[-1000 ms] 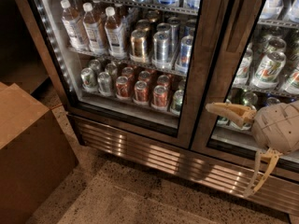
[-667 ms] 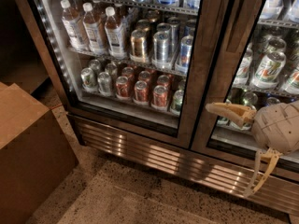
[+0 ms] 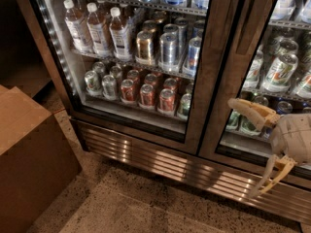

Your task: Open left fridge door

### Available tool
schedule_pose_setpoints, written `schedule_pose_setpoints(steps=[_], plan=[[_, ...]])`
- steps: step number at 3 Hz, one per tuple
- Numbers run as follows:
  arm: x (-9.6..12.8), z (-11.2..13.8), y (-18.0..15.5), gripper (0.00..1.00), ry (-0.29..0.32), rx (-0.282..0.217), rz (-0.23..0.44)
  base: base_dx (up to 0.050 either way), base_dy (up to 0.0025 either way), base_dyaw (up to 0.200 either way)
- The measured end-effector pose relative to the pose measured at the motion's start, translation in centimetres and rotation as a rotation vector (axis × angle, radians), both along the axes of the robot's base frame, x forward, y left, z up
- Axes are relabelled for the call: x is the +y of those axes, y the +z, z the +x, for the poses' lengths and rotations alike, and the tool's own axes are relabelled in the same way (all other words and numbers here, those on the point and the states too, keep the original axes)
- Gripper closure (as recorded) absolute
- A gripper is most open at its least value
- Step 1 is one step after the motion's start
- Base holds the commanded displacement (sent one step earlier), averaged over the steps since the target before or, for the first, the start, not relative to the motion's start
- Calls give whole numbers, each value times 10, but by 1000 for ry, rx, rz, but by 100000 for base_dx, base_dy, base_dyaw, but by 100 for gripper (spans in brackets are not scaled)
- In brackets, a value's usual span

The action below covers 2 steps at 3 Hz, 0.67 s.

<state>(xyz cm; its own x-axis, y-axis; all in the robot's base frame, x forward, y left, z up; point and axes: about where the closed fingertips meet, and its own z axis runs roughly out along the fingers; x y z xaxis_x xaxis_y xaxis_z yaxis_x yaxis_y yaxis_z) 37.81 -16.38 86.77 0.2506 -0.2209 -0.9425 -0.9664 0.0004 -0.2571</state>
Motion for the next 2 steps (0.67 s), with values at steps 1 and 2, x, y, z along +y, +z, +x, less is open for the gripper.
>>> schedule_pose_setpoints(steps=[1, 2], plan=[[-4, 3, 1, 0, -87, -39, 23, 0, 0, 0], [-4, 3, 1, 0, -87, -39, 23, 0, 0, 0]])
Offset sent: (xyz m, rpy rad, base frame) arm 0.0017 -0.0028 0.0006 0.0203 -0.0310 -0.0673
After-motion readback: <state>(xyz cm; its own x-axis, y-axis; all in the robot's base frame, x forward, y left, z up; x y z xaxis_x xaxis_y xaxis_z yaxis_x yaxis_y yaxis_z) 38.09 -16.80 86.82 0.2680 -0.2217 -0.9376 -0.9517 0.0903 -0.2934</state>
